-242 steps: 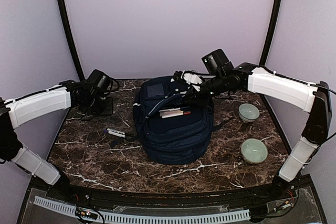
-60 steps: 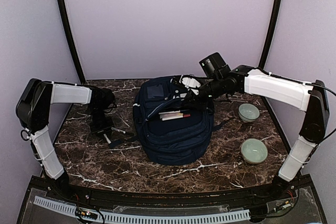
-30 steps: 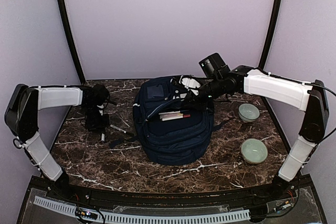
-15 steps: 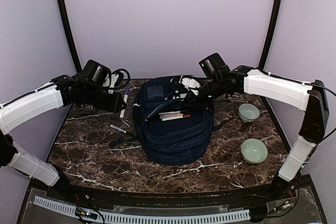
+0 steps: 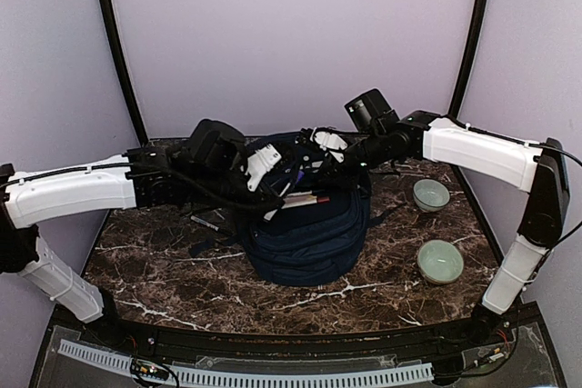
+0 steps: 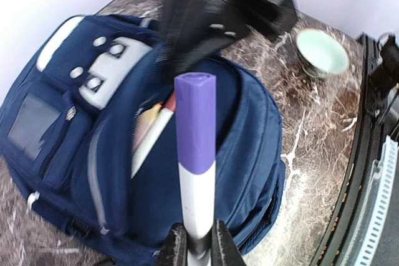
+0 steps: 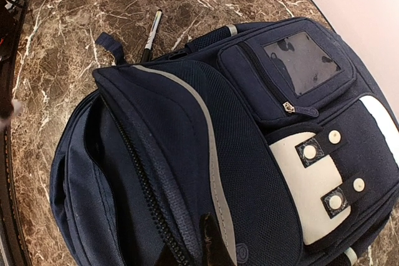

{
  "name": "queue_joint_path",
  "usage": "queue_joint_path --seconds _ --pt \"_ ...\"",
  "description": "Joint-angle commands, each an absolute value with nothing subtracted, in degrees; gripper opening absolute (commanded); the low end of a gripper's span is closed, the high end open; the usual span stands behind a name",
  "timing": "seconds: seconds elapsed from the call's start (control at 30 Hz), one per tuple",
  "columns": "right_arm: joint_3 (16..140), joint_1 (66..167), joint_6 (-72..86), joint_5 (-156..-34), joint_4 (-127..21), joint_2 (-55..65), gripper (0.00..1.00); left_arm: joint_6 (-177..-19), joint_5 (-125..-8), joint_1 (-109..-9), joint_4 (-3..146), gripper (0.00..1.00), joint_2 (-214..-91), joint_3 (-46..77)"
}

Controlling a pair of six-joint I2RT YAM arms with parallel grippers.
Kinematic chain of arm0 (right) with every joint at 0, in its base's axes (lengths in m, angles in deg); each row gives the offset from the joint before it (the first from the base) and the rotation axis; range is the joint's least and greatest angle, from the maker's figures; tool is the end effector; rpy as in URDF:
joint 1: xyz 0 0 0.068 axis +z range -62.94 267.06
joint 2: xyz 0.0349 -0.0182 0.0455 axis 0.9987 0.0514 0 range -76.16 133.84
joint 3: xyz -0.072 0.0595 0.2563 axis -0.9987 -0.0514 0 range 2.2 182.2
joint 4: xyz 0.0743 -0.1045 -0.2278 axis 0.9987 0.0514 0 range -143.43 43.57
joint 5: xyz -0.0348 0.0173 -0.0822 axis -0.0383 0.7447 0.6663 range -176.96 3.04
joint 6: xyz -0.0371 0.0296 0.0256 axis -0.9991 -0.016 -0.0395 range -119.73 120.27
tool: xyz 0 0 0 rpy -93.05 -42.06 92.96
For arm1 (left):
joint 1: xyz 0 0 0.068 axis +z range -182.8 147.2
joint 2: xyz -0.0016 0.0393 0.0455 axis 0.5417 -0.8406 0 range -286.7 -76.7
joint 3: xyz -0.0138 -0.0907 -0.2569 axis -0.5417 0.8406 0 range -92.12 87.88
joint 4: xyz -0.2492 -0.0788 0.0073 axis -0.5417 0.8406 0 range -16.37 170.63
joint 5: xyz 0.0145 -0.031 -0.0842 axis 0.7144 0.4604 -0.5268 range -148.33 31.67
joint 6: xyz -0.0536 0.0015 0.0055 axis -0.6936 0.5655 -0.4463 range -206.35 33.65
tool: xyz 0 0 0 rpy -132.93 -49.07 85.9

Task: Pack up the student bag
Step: Place the pen in the upper front pocket of the bag.

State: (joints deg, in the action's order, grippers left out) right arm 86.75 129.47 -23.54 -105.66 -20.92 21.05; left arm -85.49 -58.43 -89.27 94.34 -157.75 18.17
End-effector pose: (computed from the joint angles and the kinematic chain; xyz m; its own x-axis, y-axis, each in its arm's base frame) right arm 0.2737 0.2656 0.3039 -0.1535 -0.6584 -0.7368 -0.9486 0.3071 -0.0767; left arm 0.1788 -0.2699 0.3267 -0.2807 0.4507 -0.8474 0.8387 0.5444 0.0117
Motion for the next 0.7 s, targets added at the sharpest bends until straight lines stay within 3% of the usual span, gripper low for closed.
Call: queue_joint_path --seconds 0.0,0.33,0.67 --pt "91.04 129.53 -22.35 -108.76 -22.71 20.84 0.00 -74.56 -49.87 -94.93 95.76 0.00 -163.65 14.27" --pt "91.20 129.51 -22.05 -109.07 -22.58 20.57 0.00 -61.95 -31.15 -97.33 94.71 0.00 -178.49 7.77" --pt "90.22 129.51 -22.20 -109.75 -22.98 20.79 0.00 -51.52 -22.32 -96.08 86.76 0.00 -188.21 4.47"
